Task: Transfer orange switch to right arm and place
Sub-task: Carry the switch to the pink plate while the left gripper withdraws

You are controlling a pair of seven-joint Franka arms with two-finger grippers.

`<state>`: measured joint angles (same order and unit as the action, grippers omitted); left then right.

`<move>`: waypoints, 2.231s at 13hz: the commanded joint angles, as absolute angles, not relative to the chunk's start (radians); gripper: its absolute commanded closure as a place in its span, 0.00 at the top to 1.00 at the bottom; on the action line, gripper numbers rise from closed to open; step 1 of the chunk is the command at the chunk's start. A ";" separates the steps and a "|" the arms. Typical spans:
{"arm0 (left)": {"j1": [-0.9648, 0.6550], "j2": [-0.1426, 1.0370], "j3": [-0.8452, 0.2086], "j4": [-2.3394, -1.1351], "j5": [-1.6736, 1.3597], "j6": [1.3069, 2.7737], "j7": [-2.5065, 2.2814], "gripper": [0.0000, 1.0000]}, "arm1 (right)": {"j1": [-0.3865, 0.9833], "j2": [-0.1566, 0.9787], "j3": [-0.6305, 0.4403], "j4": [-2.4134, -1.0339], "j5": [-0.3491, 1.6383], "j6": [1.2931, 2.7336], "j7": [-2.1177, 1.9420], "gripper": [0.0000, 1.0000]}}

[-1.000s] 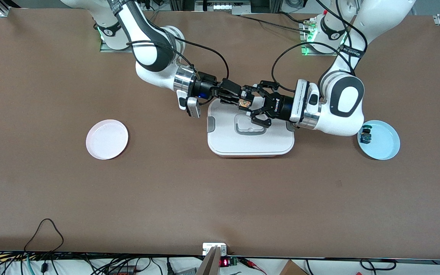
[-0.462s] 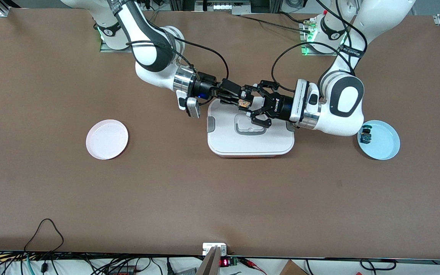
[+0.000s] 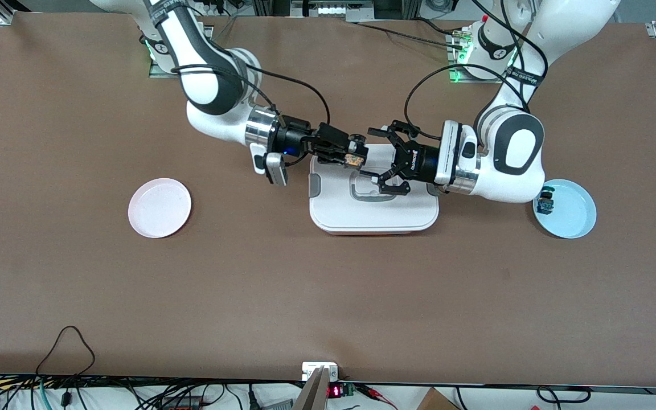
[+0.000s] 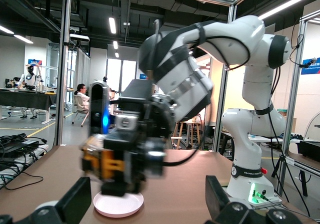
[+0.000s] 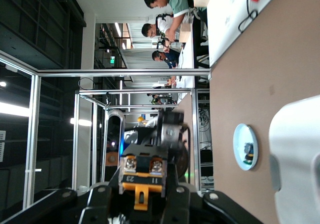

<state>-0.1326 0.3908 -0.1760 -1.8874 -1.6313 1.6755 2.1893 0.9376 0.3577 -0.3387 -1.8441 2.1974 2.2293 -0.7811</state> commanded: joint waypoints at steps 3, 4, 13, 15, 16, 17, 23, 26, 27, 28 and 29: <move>-0.037 0.370 -0.172 -1.922 -1.620 1.629 2.229 1.00 | 0.694 0.331 -0.336 -1.855 1.828 1.943 -0.689 0.00; -0.022 0.370 -0.170 -1.924 -1.618 1.626 2.230 1.00 | 0.645 0.318 -0.336 -1.871 1.762 1.869 -0.686 0.00; 0.095 0.357 -0.031 -1.916 -1.471 1.474 2.223 1.00 | 0.341 0.158 -0.415 -1.887 0.897 1.551 -0.643 0.00; 0.106 0.356 0.017 -1.914 -1.403 1.425 2.221 1.00 | 0.341 0.155 -0.436 -1.853 0.705 1.592 -0.599 0.00; 0.121 0.356 0.031 -1.913 -1.352 1.419 2.221 1.00 | 0.347 0.146 -0.436 -1.847 0.596 1.645 -0.545 0.00; 0.139 0.353 0.035 -1.910 -1.292 1.417 2.218 1.00 | 0.350 0.134 -0.428 -1.850 0.490 1.696 -0.470 0.00; 0.156 0.335 0.113 -1.868 -0.869 1.397 2.027 1.00 | 0.431 0.130 -0.423 -1.994 0.213 1.981 -0.186 0.00; 0.156 0.334 0.136 -1.809 -0.653 1.443 1.886 1.00 | 0.456 0.143 -0.416 -2.184 0.213 2.277 -0.192 0.00; 0.156 0.333 0.138 -1.789 -0.584 1.468 1.838 1.00 | 0.483 0.158 -0.416 -2.234 0.213 2.374 -0.192 0.00; 0.156 0.334 0.140 -1.764 -0.516 1.476 1.774 1.00 | 0.500 0.184 -0.416 -2.247 0.215 2.419 -0.186 0.00; 0.155 0.334 0.138 -1.740 -0.449 1.515 1.703 1.00 | 0.503 0.221 -0.414 -2.246 0.219 2.446 -0.183 0.00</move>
